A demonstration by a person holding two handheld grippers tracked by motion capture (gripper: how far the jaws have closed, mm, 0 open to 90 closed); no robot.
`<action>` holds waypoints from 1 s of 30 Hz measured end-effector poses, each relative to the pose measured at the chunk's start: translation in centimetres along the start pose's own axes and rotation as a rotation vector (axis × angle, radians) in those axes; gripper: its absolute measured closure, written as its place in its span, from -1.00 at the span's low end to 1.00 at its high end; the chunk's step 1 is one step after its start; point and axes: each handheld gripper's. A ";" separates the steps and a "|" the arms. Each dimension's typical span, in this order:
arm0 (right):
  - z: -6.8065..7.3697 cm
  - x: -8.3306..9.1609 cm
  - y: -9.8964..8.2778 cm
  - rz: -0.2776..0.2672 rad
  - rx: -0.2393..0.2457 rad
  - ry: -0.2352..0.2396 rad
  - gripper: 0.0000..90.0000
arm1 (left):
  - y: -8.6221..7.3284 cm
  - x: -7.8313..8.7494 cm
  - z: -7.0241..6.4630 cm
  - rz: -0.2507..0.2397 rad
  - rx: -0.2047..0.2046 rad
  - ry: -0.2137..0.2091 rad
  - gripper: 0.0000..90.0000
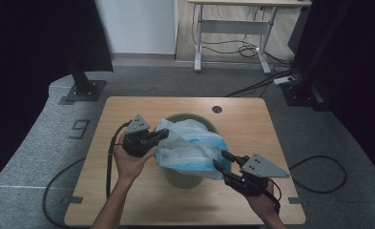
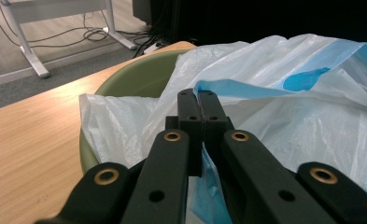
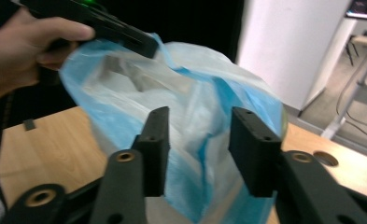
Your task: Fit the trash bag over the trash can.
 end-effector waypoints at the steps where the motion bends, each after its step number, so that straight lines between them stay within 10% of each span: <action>1: -0.3 -0.2 -0.2 0.005 -0.015 -0.008 0.37 | 0.0 0.0 0.0 -0.001 0.000 0.001 1.00; 5: -0.8 -0.3 -0.6 -0.023 -0.022 -0.023 0.95 | -0.1 0.2 0.2 -0.013 0.002 0.018 1.00; 12: 0.8 0.8 -2.0 -0.053 0.019 0.026 0.97 | -0.5 1.2 1.0 -0.061 0.033 0.048 1.00; 30: 4.0 -0.9 -9.4 0.074 -0.094 0.146 0.97 | -1.9 3.8 2.8 -0.107 0.094 0.074 1.00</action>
Point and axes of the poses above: each handheld gripper's, and its own axes: x roughly backward along the jaws, y roughly out of its top, z roughly to its left, and after that the axes turned 2 degrees about y, right-handed
